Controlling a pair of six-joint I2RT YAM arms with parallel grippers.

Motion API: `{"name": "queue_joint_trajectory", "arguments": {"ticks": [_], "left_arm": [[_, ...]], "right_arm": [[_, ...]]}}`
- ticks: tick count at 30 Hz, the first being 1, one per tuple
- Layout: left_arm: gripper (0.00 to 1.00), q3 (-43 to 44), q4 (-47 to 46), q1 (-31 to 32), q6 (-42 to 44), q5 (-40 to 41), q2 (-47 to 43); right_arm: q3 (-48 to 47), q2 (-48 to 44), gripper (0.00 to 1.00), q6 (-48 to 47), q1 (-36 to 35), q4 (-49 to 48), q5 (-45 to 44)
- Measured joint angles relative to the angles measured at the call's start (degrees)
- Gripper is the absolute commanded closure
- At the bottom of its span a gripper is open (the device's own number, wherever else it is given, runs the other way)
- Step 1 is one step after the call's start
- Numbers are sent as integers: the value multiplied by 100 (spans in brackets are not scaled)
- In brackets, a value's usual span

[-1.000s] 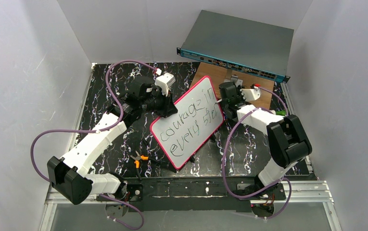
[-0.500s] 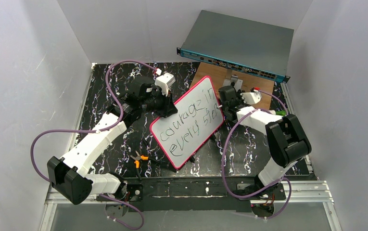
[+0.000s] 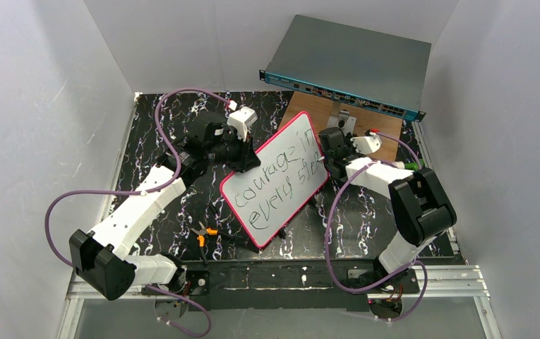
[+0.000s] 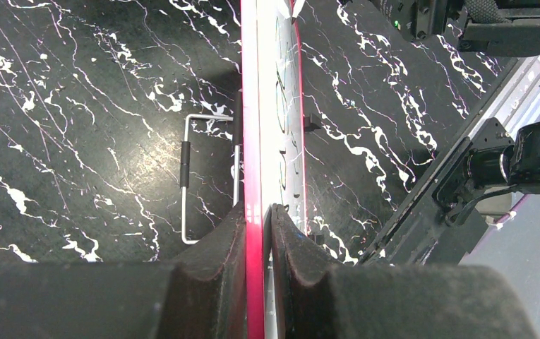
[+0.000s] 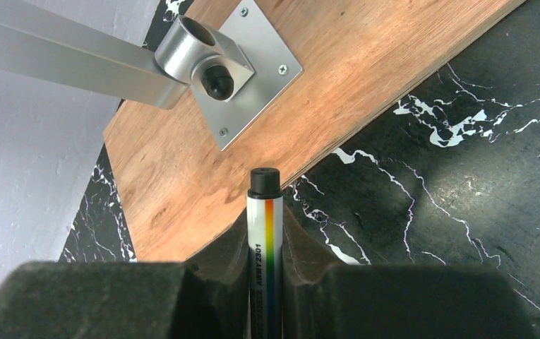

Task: Write a sentence on the whiteboard
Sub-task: Write a sentence on the whiteboard, then put down the whiteboard on the whiteboard stand.

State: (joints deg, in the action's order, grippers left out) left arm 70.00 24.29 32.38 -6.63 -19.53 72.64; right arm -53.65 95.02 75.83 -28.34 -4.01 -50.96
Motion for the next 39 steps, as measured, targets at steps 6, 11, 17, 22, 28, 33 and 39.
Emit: {"name": "queue_joint_trajectory", "arguments": {"ticks": [6, 11, 17, 22, 28, 33, 39], "left_arm": [[100, 0, 4, 0, 0, -2, -2], [100, -20, 15, 0, 0, 0, -39], [100, -28, 20, 0, 11, -2, -90], [100, -33, 20, 7, 31, -2, -105], [100, -33, 20, 7, 50, -2, -107], [100, -33, 17, 7, 61, -7, -107], [100, -33, 15, 7, 90, -13, -107]], "right_arm": [[-2, 0, 99, -66, -48, 0, -4], [-2, -7, 99, -105, -76, 0, -9], [13, -216, 99, -157, -122, 76, -13], [199, -973, 99, -474, -151, 96, 4], [577, -2354, 99, -776, -155, 273, 229], [1147, -3399, 99, -905, -157, 723, 675], [1996, -4614, 99, -1121, -160, 1403, 1014]]}}
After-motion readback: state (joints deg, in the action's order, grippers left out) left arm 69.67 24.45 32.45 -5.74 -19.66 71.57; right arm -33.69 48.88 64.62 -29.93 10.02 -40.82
